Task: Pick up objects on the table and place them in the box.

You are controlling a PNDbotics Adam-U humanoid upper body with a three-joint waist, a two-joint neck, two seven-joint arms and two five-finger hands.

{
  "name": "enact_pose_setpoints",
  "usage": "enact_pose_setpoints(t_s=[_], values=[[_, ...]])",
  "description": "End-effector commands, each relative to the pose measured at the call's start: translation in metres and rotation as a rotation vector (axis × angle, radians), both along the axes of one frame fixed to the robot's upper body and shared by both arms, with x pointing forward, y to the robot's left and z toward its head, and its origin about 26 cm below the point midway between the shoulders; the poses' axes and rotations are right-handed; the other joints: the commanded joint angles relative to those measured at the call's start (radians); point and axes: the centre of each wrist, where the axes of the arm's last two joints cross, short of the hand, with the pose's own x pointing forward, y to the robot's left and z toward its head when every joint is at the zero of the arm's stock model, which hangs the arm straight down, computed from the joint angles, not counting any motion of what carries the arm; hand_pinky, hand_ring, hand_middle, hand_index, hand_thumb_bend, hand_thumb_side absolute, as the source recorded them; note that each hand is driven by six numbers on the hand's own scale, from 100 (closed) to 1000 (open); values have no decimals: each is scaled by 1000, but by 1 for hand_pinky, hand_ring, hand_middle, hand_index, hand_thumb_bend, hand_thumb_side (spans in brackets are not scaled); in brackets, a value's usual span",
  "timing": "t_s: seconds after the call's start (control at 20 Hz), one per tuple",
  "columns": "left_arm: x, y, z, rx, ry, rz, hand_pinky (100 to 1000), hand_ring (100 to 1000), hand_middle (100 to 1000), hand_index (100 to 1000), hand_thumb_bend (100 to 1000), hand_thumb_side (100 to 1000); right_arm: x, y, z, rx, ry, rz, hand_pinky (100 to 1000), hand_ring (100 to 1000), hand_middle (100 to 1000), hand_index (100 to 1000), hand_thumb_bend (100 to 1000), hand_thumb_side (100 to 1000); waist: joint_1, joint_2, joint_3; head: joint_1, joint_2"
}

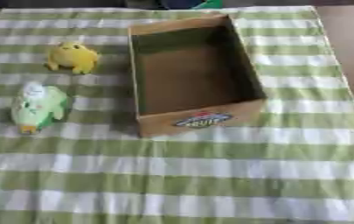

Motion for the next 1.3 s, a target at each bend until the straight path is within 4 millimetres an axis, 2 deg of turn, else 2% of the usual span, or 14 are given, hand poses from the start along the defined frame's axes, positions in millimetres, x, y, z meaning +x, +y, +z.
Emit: enact_pose_setpoints(t_s=[0.05,0.25,0.5,0.8,1.0,1.25,1.3], values=[[-4,5,14,61,-36,15,561,644,663,905,100,929,-5,-2,9,-23,-26,-4,745,643,532,846,100,966,1,-23,1,-26,-8],[-6,11,22,145,-38,43,559,646,666,900,100,901,-5,-3,10,-33,-28,-8,745,644,533,847,100,969,5,-23,3,-54,1],[-8,19,36,257,-47,95,555,647,668,892,100,865,-5,-4,12,-46,-36,-15,745,644,532,847,100,972,7,-16,1,-66,-10],[-10,28,55,404,-48,177,548,653,676,883,100,796,-6,-6,13,-60,-32,-22,746,643,531,847,100,970,15,-11,5,-43,-4],[-3,38,65,524,-7,235,546,660,683,884,100,763,-6,-5,14,-68,-35,-19,746,645,533,847,100,972,21,-15,6,-22,-2],[10,53,91,746,39,356,548,678,705,892,100,748,-5,-2,15,-70,-38,-4,746,645,534,848,100,972,20,-21,2,-4,-8],[13,55,94,799,54,377,553,694,726,906,100,774,-5,-1,15,-71,-36,0,746,646,534,847,100,971,21,-23,2,2,-8]])
